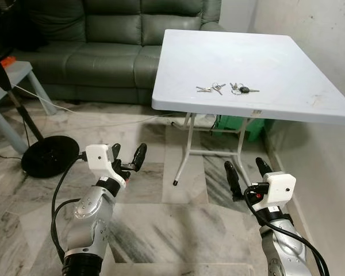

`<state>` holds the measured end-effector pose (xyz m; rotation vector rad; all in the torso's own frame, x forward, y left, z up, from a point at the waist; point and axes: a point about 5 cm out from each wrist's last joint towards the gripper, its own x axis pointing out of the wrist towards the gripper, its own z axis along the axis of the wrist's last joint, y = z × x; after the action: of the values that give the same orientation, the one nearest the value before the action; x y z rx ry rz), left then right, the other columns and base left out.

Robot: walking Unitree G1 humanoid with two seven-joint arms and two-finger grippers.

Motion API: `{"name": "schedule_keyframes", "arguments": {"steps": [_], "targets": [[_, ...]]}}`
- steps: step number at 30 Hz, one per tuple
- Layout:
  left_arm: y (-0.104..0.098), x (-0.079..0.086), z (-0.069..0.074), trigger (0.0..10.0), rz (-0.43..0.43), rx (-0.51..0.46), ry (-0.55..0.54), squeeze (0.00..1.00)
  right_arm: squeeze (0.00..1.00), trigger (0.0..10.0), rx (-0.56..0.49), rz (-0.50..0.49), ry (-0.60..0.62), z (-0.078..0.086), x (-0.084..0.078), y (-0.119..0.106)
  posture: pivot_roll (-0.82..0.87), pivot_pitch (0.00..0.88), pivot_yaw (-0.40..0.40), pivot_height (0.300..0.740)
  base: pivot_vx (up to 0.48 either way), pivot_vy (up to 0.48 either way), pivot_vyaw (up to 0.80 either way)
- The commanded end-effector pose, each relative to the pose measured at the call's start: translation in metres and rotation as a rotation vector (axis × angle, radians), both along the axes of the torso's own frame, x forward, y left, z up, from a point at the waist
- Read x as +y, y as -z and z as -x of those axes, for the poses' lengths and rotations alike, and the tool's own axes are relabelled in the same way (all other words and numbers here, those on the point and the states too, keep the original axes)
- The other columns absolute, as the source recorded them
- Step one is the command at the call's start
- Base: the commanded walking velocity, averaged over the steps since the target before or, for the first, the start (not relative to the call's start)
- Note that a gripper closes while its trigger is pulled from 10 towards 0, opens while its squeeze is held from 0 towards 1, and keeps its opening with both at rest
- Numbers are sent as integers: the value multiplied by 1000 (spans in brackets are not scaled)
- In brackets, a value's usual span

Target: Hang keys on a hook

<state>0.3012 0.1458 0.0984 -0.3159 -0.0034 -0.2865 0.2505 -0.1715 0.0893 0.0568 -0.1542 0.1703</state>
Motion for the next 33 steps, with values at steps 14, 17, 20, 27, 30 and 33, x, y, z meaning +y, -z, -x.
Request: {"name": "schedule_keyframes", "arguments": {"steps": [14, 17, 20, 27, 30, 33], "targets": [[-1, -3, -3, 10000, -17, 6, 11, 0, 0, 10000, -11, 5, -10, 1, 2, -4, -45, 16, -22, 740, 271, 0, 0], [-2, -4, -4, 10000, -17, 4, 14, 0, 0, 10000, -13, 4, -16, 1, 2, -4, -45, 16, -22, 740, 280, 0, 0], [-2, -4, -5, 10000, -23, 2, 16, 0, 0, 10000, -13, 6, -18, 0, 3, -4, -43, 0, -24, 740, 280, 0, 0], [-2, -4, -6, 10000, -32, 0, 20, 0, 0, 10000, -15, 9, -26, -1, 4, -4, -41, 0, -22, 740, 295, 0, 0], [-3, -4, -7, 10000, -32, -1, 22, 0, 0, 10000, -16, 9, -29, -2, 4, -4, -40, 0, -22, 740, 309, 0, 0], [-3, -5, -8, 10000, -33, -3, 24, 0, 0, 10000, -16, 10, -31, -3, 5, -4, -39, 0, -21, 740, 311, 0, 0]]}}
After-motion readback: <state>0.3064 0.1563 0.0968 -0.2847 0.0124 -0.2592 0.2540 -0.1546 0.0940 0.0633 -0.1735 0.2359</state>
